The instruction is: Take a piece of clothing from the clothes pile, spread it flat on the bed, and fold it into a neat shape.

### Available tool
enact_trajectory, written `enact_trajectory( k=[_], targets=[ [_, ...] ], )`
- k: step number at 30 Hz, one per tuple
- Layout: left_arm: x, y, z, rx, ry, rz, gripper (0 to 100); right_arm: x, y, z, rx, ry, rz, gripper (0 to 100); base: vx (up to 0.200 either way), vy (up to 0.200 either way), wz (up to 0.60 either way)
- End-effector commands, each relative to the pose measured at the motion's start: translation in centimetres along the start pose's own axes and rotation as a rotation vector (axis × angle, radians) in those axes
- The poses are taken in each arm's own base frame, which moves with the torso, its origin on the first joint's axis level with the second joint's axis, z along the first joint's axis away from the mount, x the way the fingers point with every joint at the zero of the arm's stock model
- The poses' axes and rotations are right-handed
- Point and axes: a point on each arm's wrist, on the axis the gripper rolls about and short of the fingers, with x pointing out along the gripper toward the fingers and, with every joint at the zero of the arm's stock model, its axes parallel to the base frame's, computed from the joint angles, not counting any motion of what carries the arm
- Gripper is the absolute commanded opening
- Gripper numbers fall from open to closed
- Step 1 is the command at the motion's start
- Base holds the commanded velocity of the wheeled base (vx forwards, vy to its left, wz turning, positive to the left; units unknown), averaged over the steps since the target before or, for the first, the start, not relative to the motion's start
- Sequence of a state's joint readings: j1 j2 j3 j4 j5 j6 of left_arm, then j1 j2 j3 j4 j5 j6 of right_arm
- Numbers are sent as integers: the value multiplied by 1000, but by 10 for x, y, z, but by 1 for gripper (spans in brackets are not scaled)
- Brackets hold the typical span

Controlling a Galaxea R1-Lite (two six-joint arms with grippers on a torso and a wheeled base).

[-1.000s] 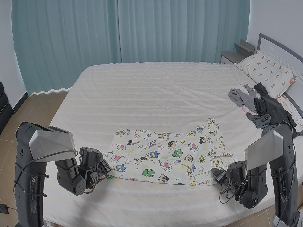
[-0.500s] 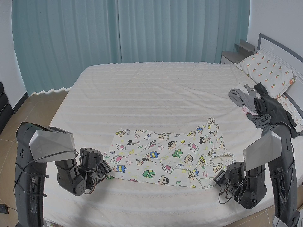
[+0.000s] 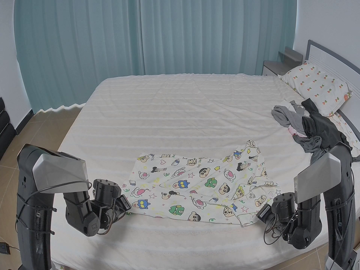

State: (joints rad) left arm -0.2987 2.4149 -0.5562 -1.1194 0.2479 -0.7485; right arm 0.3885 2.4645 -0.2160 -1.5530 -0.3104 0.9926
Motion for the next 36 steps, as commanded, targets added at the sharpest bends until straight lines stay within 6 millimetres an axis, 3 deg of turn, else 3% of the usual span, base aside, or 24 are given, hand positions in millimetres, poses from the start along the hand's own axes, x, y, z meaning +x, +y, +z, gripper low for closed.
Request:
enact_trajectory(
  k=[1,20,36],
  targets=[
    [-6,0,4,-6,-8,-4,0,-16,5,8,-2,9,44,0,0,0,0],
    [-33,10,4,3,14,17,0,-38,-5,11,-61,65,27,0,0,0,0],
    [-62,28,-8,25,102,46,0,-53,-14,11,-93,130,20,0,0,0,0]
  ],
)
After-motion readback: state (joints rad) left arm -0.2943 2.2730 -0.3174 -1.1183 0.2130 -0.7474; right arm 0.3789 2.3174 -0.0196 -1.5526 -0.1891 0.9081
